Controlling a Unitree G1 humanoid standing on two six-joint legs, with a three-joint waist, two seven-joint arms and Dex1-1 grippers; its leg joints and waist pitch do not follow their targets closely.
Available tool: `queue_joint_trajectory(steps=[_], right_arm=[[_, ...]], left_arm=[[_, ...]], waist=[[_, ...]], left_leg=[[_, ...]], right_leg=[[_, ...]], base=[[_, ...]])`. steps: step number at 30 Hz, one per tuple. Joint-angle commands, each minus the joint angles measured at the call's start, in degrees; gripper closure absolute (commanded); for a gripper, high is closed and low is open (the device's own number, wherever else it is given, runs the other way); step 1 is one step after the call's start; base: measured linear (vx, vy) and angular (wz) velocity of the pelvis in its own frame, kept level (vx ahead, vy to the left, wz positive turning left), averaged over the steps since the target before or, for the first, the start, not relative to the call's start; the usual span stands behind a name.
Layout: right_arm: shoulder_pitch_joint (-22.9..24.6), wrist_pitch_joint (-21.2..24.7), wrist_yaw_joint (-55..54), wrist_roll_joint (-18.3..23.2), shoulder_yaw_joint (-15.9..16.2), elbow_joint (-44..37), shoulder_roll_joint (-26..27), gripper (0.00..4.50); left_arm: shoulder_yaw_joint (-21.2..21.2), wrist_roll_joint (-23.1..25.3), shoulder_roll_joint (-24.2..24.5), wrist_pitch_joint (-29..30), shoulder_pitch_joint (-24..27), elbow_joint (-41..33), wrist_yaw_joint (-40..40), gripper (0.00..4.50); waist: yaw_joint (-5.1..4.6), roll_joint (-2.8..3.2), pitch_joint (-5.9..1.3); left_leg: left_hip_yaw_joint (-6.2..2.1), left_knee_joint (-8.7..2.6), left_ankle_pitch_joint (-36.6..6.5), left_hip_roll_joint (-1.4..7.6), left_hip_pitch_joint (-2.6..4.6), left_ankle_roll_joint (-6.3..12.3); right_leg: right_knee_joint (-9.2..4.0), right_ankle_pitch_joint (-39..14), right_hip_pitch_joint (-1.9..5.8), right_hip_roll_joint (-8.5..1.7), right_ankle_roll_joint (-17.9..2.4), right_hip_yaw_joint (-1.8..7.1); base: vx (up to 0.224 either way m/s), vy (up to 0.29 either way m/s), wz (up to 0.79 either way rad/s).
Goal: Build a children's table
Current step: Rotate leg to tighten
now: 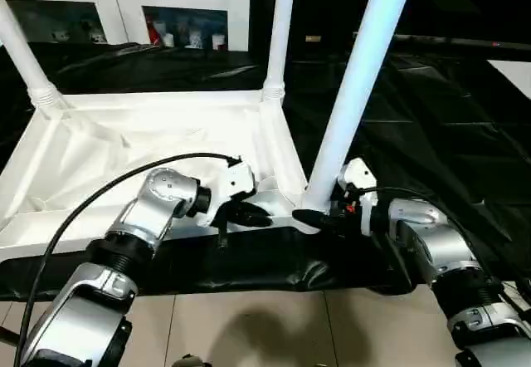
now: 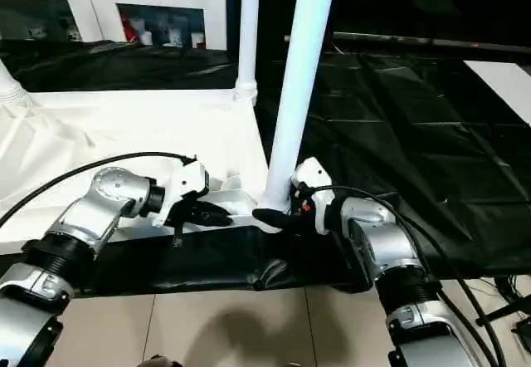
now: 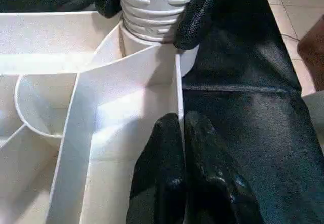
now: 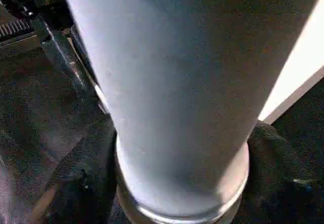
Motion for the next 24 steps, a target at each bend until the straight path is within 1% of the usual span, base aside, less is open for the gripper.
queue_joint_trajectory(steps=[1,2,3,4,5,6,7,8,9,10,12,13,14,15,16,17,19,20,21,22,24], right_arm=[[-0.1,1.3,-4.5,0.5,-2.5,1.0,0.5,1.63],[-0.1,1.3,-4.5,0.5,-2.5,1.0,0.5,1.68],[-1.4,2.7,-12.5,-0.3,-4.6,4.6,2.4,1.7],[-1.8,3.1,-15.5,-0.9,-5.1,5.9,3.1,1.7],[-2.5,3.3,-19.9,-1.4,-6.0,7.8,4.1,1.71],[-2.7,3.4,-22.1,-1.6,-6.4,8.7,4.7,1.72],[-3.6,3.4,-27.6,-1.8,-7.6,10.8,6.0,1.72],[-4.6,3.2,-32.5,-1.8,-8.8,12.8,7.3,1.73],[-5.7,2.7,-37.8,-1.6,-10.0,15.0,8.8,1.73],[-6.6,2.2,-41.3,-1.6,-10.6,16.6,9.9,1.73],[-7.1,1.8,-43.3,-1.7,-10.9,17.5,10.5,1.73],[-8.5,1.0,-46.5,-1.7,-11.1,19.4,11.9,1.73],[-9.7,0.1,-48.8,-2.2,-11.1,21.1,13.1,1.73],[-10.2,-0.4,-49.9,-2.6,-11.1,21.8,13.7,1.73],[-10.8,-1.1,-50.0,-3.1,-10.8,22.5,14.2,1.73],[-11.3,-1.6,-50.0,-3.5,-10.5,22.9,14.6,1.73],[-12.1,-2.0,-49.2,-3.3,-10.6,23.5,15.1,1.73],[-12.4,-2.7,-47.1,-2.3,-11.2,23.5,15.5,1.18],[-12.4,-3.2,-45.9,-2.0,-11.2,23.2,15.5,1.04],[-12.4,-3.6,-44.6,-1.7,-11.1,22.8,15.4,1.04],[-12.3,-4.7,-41.4,-1.9,-10.2,22.2,14.7,0.83]], left_arm=[[0.4,-1.8,-1.6,-0.5,0.4,-0.2,-0.2,4.5],[0.4,-1.8,-1.6,-0.5,0.4,-0.2,-0.2,4.5],[0.6,0.5,-3.3,-0.2,-0.9,2.8,6.5,4.5],[0.7,1.2,-4.1,0.0,-1.4,4.1,9.0,4.5],[1.0,2.0,-5.3,0.3,-2.3,5.7,12.5,4.5],[1.2,2.2,-5.9,0.6,-2.8,6.5,14.1,4.5],[1.4,2.8,-7.5,1.3,-3.7,7.9,17.5,4.5],[1.6,3.2,-9.0,2.3,-4.6,9.2,20.7,4.5],[1.9,3.5,-11.0,3.6,-5.7,10.5,23.9,4.5],[2.2,3.6,-12.5,4.9,-6.4,11.4,26.3,4.5],[2.3,3.6,-13.5,5.6,-6.9,11.9,27.7,4.5],[2.4,3.7,-15.5,6.5,-7.8,13.2,30.2,4.5],[2.4,4.0,-17.3,6.5,-8.6,14.6,32.3,4.5],[2.4,4.2,-18.1,6.4,-9.1,15.5,33.3,4.5],[2.3,4.6,-18.7,6.1,-9.5,16.3,33.8,4.5],[2.2,4.9,-19.0,5.9,-9.8,16.8,34.1,4.5],[2.0,5.3,-19.3,5.4,-10.2,17.3,34.3,4.5],[1.6,5.7,-18.9,5.1,-10.4,17.2,34.2,4.5],[1.5,5.7,-18.6,5.2,-10.3,17.0,34.0,4.5],[1.5,5.6,-18.3,5.2,-10.2,16.8,33.7,4.5],[1.1,5.7,-17.1,4.0,-9.9,16.4,32.0,4.5]], waist=[[0.0,-0.57,-3.65],[-0.04,-0.58,-3.67],[-0.29,-0.48,-3.58],[-0.29,-0.48,-3.58],[-0.35,-0.43,-3.65],[-0.52,-0.43,-3.59],[-0.51,-0.51,-3.66],[-0.58,-0.44,-3.57],[-0.68,-0.47,-3.64],[-0.59,-0.3,-3.7],[-0.52,-0.45,-3.79],[-0.55,-0.3,-3.86],[-0.62,-0.26,-3.89],[-0.56,-0.37,-3.92],[-0.48,-0.37,-3.8],[-0.51,-0.37,-3.86],[-0.24,-0.39,-3.77],[-0.21,-0.39,-3.76],[-0.25,-0.38,-3.76],[-0.24,-0.38,-3.76],[-0.21,-0.45,-3.79]], left_leg=[[-0.55,-3.54,-9.1,1.64,0.65,3.49],[-0.55,-3.53,-9.0,1.64,0.65,3.39],[-0.52,-3.62,-8.9,1.61,0.76,2.85],[-0.52,-3.62,-8.9,1.61,0.76,2.85],[-0.63,-3.66,-9.5,1.59,0.89,1.96],[-0.62,-3.72,-9.8,1.53,0.91,1.19],[-0.66,-3.67,-9.9,1.47,0.78,0.88],[-0.57,-3.72,-10.1,1.51,0.91,0.7],[-0.61,-3.67,-10.4,1.31,0.86,0.38],[-0.67,-3.69,-10.5,1.41,1.0,0.12],[-0.58,-3.57,-9.6,1.29,0.87,0.52],[-0.51,-3.5,-9.0,1.29,0.79,1.04],[-0.52,-3.47,-8.8,1.25,0.8,1.07],[-0.49,-3.43,-8.7,1.07,0.77,1.34],[-0.47,-3.44,-9.3,1.09,0.75,1.7],[-0.44,-3.39,-9.5,1.05,0.71,1.84],[-0.55,-3.51,-10.4,1.13,0.74,2.19],[-0.55,-3.53,-10.7,1.18,0.77,2.33],[-0.62,-3.57,-11.1,1.24,0.7,2.43],[-0.58,-3.55,-11.2,1.24,0.72,2.52],[-0.64,-3.55,-10.6,1.25,0.58,2.94]], right_leg=[[-4.31,-6.8,2.7,-3.03,-13.7,2.67],[-4.28,-6.8,2.71,-3.03,-13.6,2.69],[-4.32,-7.1,2.45,-2.91,-13.7,2.7],[-4.32,-7.1,2.45,-2.91,-13.7,2.7],[-4.44,-8.3,2.54,-3.0,-13.5,2.65],[-4.56,-9.2,2.43,-2.99,-13.3,2.68],[-4.58,-9.6,2.67,-3.01,-12.8,2.67],[-4.67,-9.9,2.43,-3.02,-12.7,2.74],[-4.75,-10.6,2.53,-3.0,-12.4,2.75],[-4.83,-10.8,2.49,-3.16,-12.3,2.76],[-4.73,-9.1,2.63,-3.0,-12.3,2.76],[-4.59,-7.2,2.68,-2.92,-12.5,2.76],[-4.47,-6.5,2.64,-2.87,-12.7,2.73],[-4.6,-6.3,2.75,-2.82,-12.7,2.69],[-4.76,-6.9,2.72,-2.85,-12.5,2.65],[-4.76,-7.2,2.7,-2.84,-12.4,2.65],[-4.95,-8.6,2.75,-2.91,-11.8,2.6],[-4.99,-8.8,2.71,-2.92,-11.7,2.6],[-5.0,-9.1,2.77,-2.95,-11.7,2.55],[-5.02,-9.1,2.72,-2.93,-11.7,2.56],[-4.89,-8.3,2.83,-2.95,-11.9,2.54]], base=[[0.0,0.0,0.0],[0.0,0.0,0.0],[0.0,0.0,0.0],[0.0,0.0,0.0],[0.0,0.0,0.0],[0.0,0.0,0.0],[0.0,0.0,0.0],[0.0,0.0,0.0],[0.0,0.0,0.0],[0.0,0.0,0.0],[0.0,0.0,0.0],[0.0,0.0,0.0],[0.0,0.0,0.0],[0.0,0.0,0.0],[0.0,0.0,0.0],[0.0,0.0,0.0],[0.0,0.0,0.0],[0.0,0.0,0.0],[0.0,0.0,0.0],[0.0,0.0,0.0],[0.0,0.0,0.0]])
